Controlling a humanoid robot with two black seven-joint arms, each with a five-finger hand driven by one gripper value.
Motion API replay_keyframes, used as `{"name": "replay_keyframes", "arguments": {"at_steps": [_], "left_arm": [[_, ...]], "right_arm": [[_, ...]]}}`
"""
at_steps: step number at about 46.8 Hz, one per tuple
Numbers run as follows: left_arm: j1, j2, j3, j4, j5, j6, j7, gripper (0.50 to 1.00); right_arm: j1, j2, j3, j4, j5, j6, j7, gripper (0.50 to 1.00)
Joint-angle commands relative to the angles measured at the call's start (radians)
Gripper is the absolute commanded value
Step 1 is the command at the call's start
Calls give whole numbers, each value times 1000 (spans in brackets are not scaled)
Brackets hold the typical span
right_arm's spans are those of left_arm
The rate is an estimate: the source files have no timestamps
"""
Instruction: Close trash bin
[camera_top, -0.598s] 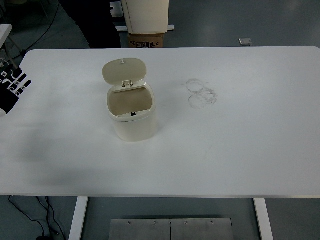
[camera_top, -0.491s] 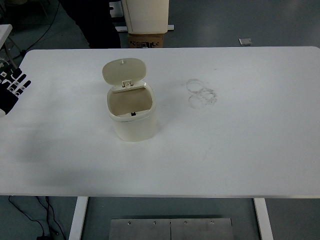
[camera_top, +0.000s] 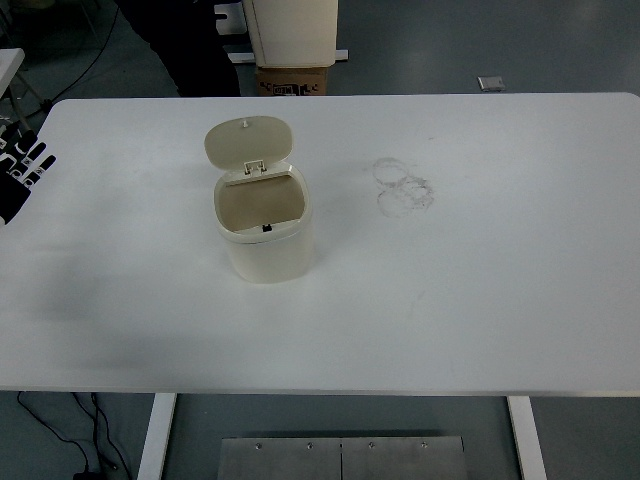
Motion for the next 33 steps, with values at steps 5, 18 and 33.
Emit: {"name": "replay_keyframes", "arguments": {"at_steps": [5,18,33], "left_arm": [[-6,-1,0,1,2,0,2,1000],[-5,0,3,1,11,-1,3,1000],[-2,-4,5,-1,11,-9,7,1000]], "right_arm": [[0,0,0,0,0,0,1,991],[0,0,0,0,0,0,1,991],[0,0,0,0,0,0,0,991]]}}
